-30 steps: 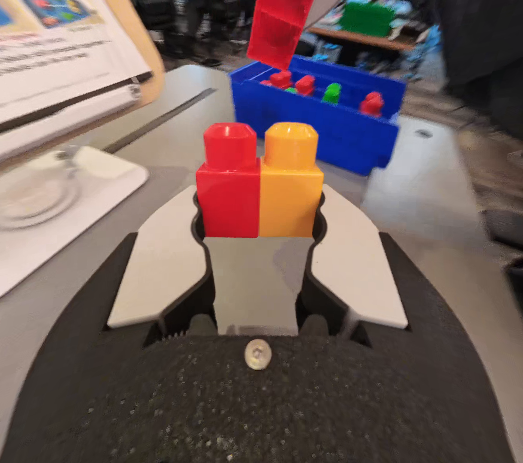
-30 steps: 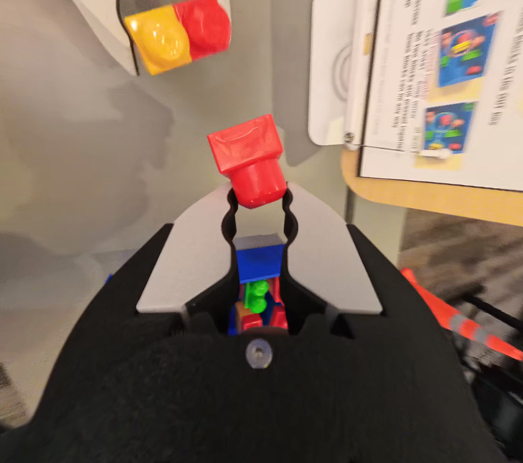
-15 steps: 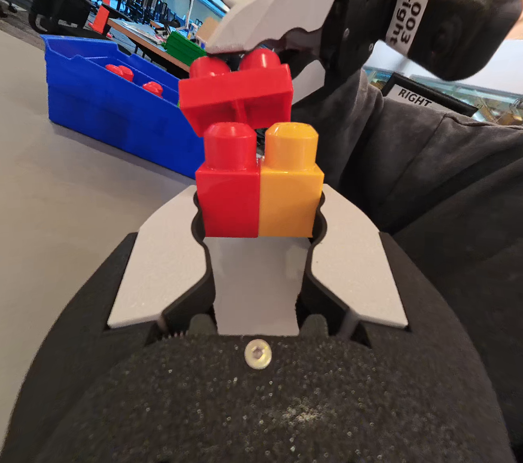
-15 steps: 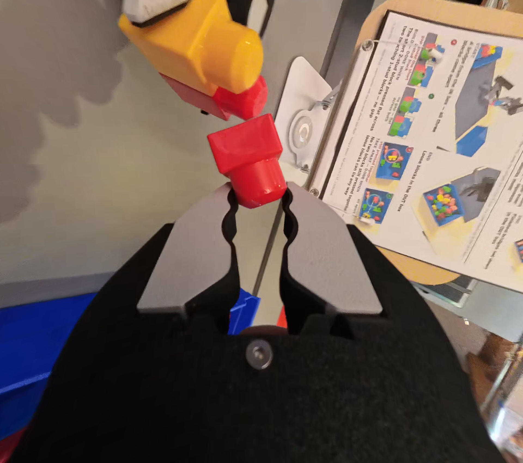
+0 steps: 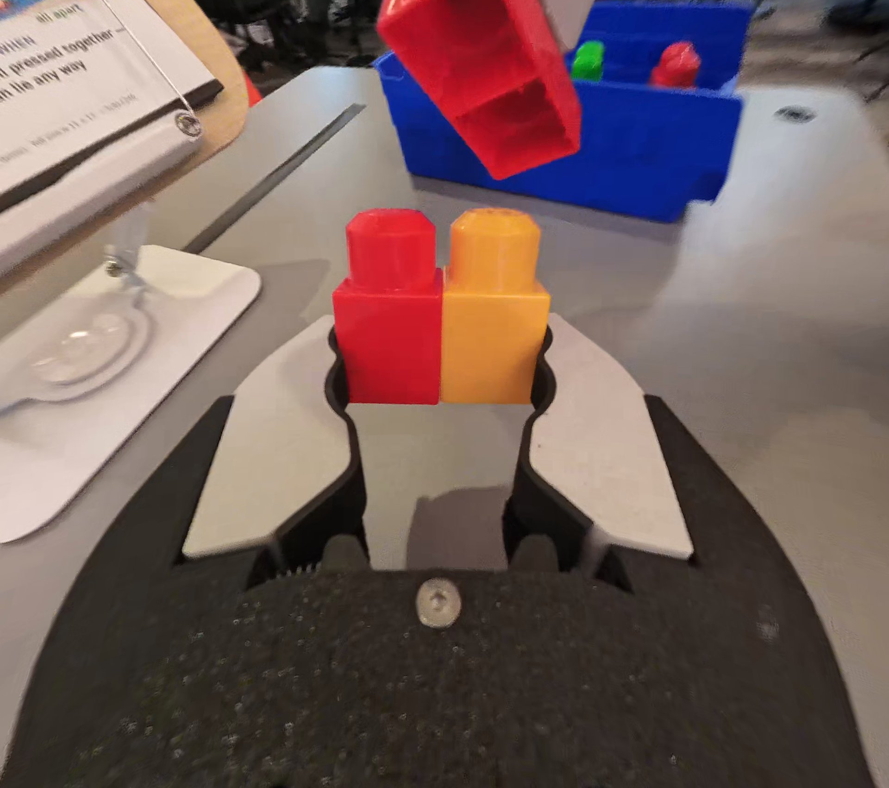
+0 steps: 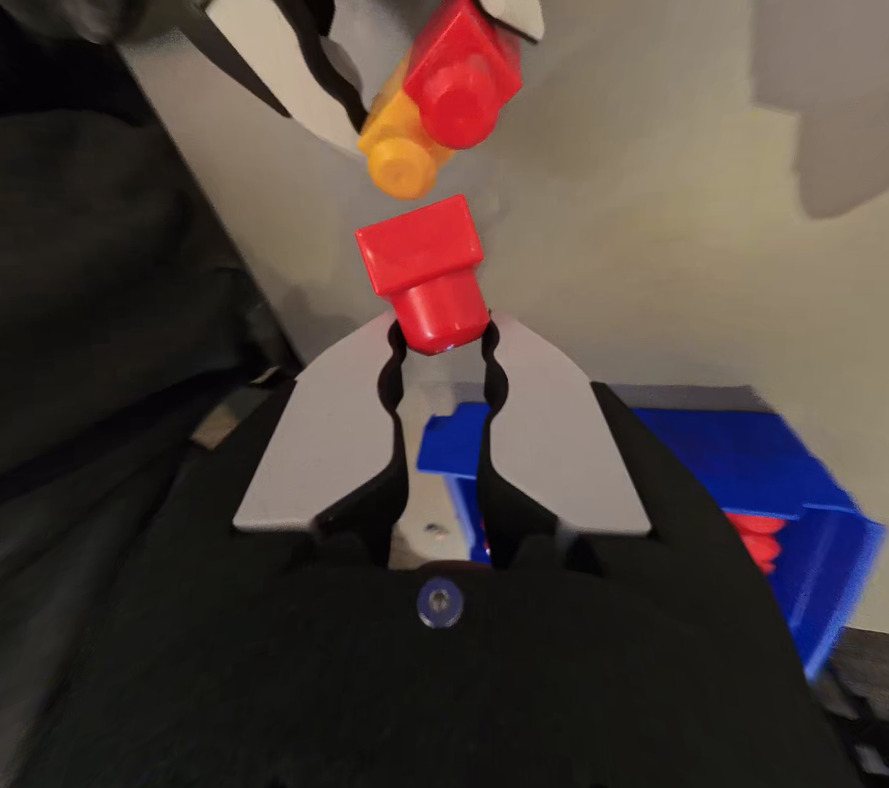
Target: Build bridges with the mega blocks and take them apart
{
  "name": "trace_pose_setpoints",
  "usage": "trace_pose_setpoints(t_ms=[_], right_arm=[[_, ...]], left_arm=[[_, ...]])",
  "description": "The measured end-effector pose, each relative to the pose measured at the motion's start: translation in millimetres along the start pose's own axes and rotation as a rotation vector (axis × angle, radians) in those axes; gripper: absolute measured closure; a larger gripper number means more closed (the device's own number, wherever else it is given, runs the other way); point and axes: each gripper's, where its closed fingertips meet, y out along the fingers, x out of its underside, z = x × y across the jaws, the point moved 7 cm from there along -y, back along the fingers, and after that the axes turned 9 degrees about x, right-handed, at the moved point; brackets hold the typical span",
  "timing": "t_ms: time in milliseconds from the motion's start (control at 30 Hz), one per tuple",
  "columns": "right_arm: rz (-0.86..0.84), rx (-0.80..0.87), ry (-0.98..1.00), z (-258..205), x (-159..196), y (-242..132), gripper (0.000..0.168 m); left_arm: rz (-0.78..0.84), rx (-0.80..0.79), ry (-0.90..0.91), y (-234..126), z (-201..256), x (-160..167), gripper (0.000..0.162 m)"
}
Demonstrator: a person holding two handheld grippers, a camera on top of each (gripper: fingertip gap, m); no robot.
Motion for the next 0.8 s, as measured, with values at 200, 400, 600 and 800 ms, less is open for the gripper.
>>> trace_pose_setpoints(t_ms=[200,400,600,800], right_arm=[[-0.183,-0.085,0.108,3,-25,20,0.138],[-0.25,-0.042,0.188,6,-32,27,0.138],[-0.258,-0.072,0.326,9,-35,30,0.138],[-0.315,-0.113,0.348,3,-37,38,0.138]], left_arm=[[-0.095,-0.103,0.128,9,10,2,0.087],[-0.137,-0.177,0.151,9,6,4,0.088],[-0.187,-0.255,0.196,10,4,4,0.088],[-0.208,-0.273,0.294,13,13,1,0.088]])
